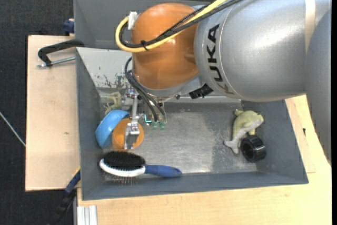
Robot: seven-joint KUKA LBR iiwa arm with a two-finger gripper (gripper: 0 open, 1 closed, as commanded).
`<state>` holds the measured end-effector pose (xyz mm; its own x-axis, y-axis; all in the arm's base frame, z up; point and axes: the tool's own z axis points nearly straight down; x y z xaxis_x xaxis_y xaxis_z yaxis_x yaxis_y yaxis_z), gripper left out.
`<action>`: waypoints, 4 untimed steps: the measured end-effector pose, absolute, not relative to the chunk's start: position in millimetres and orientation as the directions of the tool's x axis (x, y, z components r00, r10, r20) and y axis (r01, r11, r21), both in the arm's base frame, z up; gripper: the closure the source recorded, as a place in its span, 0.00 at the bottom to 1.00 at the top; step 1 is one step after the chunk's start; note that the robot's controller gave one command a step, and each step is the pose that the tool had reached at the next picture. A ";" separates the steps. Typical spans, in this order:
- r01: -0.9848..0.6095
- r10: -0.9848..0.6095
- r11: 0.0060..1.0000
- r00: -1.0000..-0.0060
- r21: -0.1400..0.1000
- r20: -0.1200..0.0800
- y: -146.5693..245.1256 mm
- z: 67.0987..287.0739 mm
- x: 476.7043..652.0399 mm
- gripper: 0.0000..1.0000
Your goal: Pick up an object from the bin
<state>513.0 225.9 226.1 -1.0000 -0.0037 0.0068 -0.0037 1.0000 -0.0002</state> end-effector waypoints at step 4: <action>-0.537 -0.537 0.844 -0.844 0.001 -0.006 230.3 76.1 602.3 0.00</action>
Offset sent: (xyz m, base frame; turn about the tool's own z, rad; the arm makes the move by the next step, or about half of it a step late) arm 0.0575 0.0076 -0.1561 -0.2941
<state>602.3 230.3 76.1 -0.8437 -0.5368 -0.0061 -0.5368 0.8437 0.0005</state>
